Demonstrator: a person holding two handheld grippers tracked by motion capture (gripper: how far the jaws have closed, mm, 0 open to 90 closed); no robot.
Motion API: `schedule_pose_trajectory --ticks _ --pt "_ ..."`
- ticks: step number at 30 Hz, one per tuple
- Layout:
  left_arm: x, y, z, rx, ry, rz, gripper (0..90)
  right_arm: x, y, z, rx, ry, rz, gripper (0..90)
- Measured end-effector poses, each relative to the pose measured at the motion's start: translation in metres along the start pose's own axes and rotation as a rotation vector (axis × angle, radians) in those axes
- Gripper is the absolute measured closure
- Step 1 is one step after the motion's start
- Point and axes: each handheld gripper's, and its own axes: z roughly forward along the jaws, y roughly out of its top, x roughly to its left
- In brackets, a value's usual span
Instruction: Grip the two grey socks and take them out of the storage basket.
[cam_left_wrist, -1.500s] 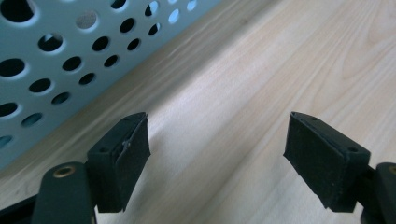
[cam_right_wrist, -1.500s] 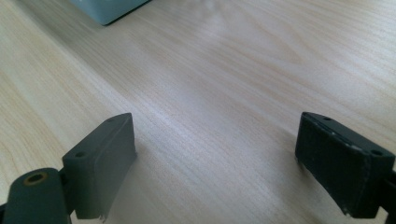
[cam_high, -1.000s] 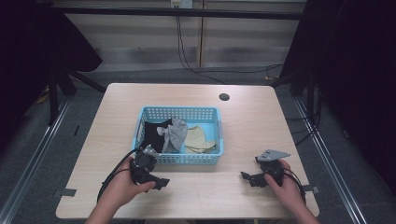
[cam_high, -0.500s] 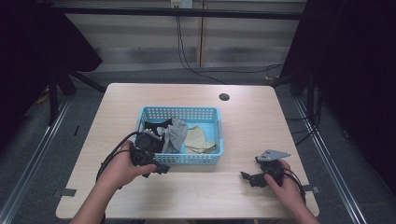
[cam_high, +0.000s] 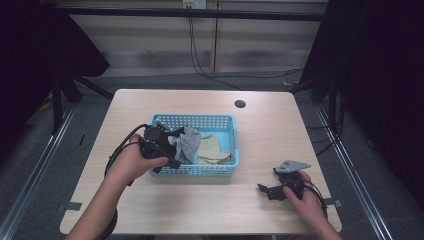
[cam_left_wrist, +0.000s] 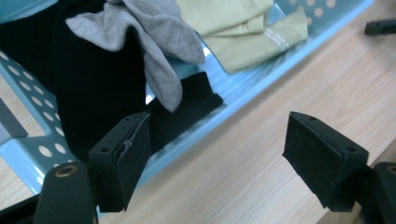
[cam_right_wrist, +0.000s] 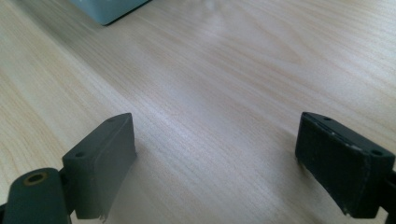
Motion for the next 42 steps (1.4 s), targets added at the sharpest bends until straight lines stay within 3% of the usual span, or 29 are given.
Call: schedule_pose_trajectory --ticks 9,21,30,35,42 --pt "0.018 0.016 0.007 -0.014 0.050 -0.057 24.5 0.000 0.000 0.000 0.001 0.000 0.001 11.8" --pt "0.032 0.031 0.029 -0.008 0.064 -0.111 27.3 0.000 0.000 0.000 -0.002 0.000 -0.002 11.8" --pt "0.039 0.035 0.043 0.007 0.080 -0.132 31.9 0.000 0.000 0.000 0.000 0.001 0.001 11.8" --pt "0.043 0.039 0.047 -0.008 0.104 -0.138 32.4 0.000 0.000 0.000 -0.001 0.001 -0.002 11.8" --pt "0.046 0.038 0.057 -0.003 0.093 -0.146 32.1 0.000 0.000 0.000 -0.001 0.001 -0.002 11.8"
